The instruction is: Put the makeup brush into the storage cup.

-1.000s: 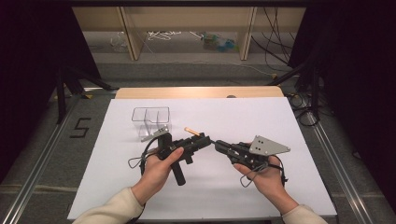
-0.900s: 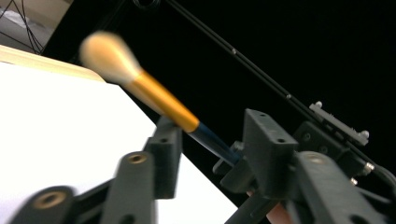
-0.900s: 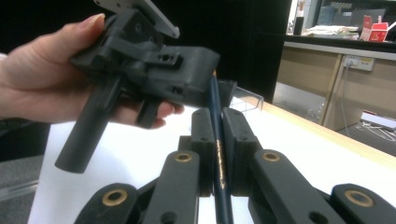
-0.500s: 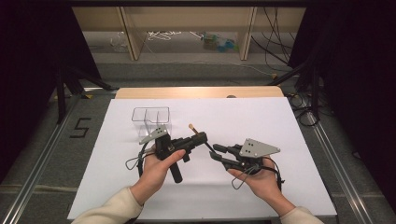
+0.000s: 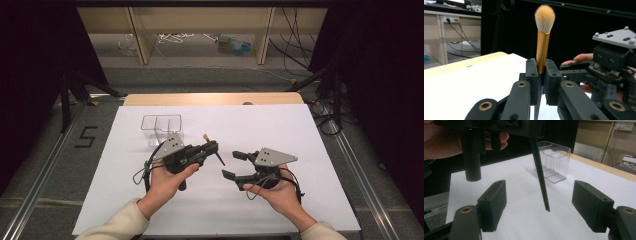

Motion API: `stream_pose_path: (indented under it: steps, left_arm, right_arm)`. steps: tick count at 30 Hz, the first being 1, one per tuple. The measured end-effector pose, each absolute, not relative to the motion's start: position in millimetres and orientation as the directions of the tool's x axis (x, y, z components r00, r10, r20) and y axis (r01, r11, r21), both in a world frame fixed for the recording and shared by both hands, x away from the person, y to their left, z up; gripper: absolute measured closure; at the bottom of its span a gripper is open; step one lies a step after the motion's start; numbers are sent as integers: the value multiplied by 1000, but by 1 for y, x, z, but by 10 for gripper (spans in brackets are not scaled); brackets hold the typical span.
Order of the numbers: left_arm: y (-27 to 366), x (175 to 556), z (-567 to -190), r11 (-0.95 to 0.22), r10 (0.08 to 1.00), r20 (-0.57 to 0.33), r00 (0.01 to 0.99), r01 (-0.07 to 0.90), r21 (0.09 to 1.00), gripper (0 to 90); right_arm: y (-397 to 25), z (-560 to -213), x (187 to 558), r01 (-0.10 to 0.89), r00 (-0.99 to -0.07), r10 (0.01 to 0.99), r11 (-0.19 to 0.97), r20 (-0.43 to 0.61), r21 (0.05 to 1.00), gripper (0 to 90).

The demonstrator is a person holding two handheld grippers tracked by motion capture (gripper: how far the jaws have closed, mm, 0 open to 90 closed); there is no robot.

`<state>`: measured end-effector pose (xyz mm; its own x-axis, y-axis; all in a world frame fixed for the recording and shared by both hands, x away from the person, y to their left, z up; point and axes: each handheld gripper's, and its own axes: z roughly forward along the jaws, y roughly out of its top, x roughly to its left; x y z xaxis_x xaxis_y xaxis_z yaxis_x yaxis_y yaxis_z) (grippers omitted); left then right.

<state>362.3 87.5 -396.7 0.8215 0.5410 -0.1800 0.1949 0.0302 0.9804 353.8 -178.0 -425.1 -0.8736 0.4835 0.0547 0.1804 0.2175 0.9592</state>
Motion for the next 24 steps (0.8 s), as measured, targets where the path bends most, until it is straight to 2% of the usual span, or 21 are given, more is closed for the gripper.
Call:
stream_pose_path:
  steps: [5, 6, 10, 24]
  left_arm:
    - [92, 362, -395, -2, 571, -143, 808, 176, 984, 829]
    - [96, 365, -394, -42, 579, -77, 812, 124, 991, 829]
    - [103, 367, -391, -74, 606, -34, 795, 99, 992, 829]
    - [119, 368, -385, -134, 649, 47, 760, 53, 990, 830]
  right_arm:
    - [-180, -425, 354, 182, -874, 482, 214, 58, 960, 253]
    - [-180, -426, 354, 183, -877, 476, 206, 65, 961, 253]
    - [-183, -425, 354, 182, -871, 488, 216, 55, 959, 247]
    - [-190, -424, 352, 202, -866, 494, 193, 83, 960, 231]
